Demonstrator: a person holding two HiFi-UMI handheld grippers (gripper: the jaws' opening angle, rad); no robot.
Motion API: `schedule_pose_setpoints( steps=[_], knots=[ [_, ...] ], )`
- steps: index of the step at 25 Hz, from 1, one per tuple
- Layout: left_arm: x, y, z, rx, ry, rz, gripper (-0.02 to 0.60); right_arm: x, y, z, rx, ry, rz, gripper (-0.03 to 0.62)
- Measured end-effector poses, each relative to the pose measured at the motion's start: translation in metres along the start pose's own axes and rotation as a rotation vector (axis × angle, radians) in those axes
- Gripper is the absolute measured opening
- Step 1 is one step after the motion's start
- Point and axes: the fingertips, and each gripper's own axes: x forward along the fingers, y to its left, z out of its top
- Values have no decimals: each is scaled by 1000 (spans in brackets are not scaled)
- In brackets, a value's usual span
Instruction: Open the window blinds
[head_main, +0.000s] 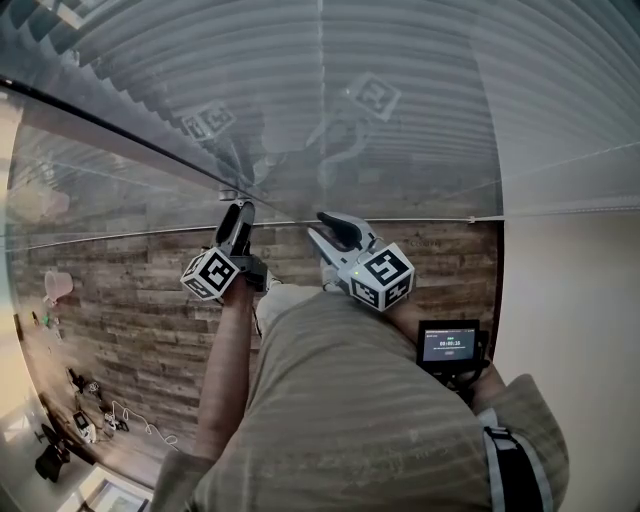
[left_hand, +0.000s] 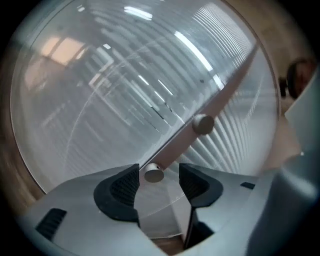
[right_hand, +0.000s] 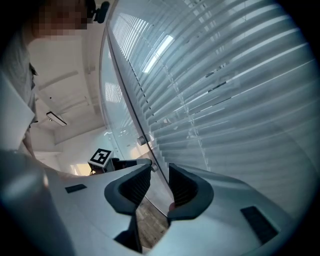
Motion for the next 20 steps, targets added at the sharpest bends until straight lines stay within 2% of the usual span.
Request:
schedule_pose_setpoints(
  steps=[2, 4, 5, 7, 9, 11, 14, 20],
  knots=[
    [-2, 2, -7, 303, 62, 142, 241, -1, -1, -2, 3, 1, -5, 101],
    [-3, 3, -10, 531, 91, 255, 239, -2, -1, -4, 4, 1, -6, 101],
    [-2, 3, -10, 598, 94, 289, 239, -2, -1, -4, 3, 1, -6, 101],
    [0, 2, -9, 663, 100, 329, 235, -2, -1, -3, 3, 0, -7, 101],
    [2, 3, -10, 667, 120, 348, 188, -2, -1, -2, 4, 0, -7, 101],
    [5, 4, -13, 638, 141, 355, 147, -2, -2, -2, 6, 2, -7, 101],
    [7, 6, -14, 583, 142, 354, 137, 0, -3, -3, 7, 3, -10, 101],
    [5, 9, -13, 355, 120, 275, 133, 0, -2, -2, 8, 2, -4, 101]
  ],
)
